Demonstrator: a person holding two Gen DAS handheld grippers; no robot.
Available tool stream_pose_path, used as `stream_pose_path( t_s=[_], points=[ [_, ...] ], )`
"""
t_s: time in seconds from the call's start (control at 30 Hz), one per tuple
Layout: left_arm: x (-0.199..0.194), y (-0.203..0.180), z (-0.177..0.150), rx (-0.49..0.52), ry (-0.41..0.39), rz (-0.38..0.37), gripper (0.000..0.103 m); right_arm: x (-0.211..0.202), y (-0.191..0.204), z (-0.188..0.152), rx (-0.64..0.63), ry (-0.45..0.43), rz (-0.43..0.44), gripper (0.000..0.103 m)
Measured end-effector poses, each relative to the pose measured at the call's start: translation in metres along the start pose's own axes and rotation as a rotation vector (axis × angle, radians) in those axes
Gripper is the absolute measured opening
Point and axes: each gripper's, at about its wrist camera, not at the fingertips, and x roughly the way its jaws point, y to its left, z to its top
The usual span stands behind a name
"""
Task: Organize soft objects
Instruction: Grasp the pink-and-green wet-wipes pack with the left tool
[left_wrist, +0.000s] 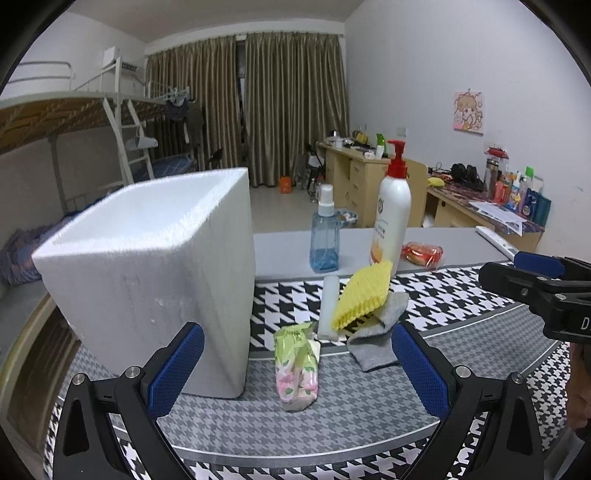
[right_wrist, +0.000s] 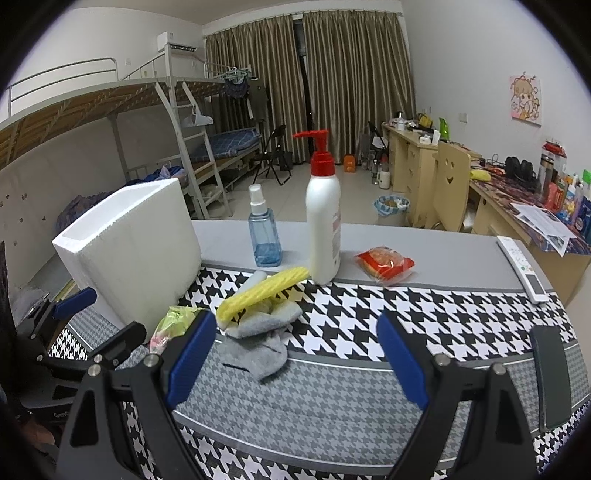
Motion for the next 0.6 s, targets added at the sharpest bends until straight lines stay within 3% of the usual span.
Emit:
stream_pose_path(
  t_s=[0.6],
  points=[
    [0.020, -0.003, -0.014, 0.002, 0.075, 0.031, 0.101, 0.023, -0.002, -0.009, -0.007, 0.057, 0.014, 0.091]
  ],
)
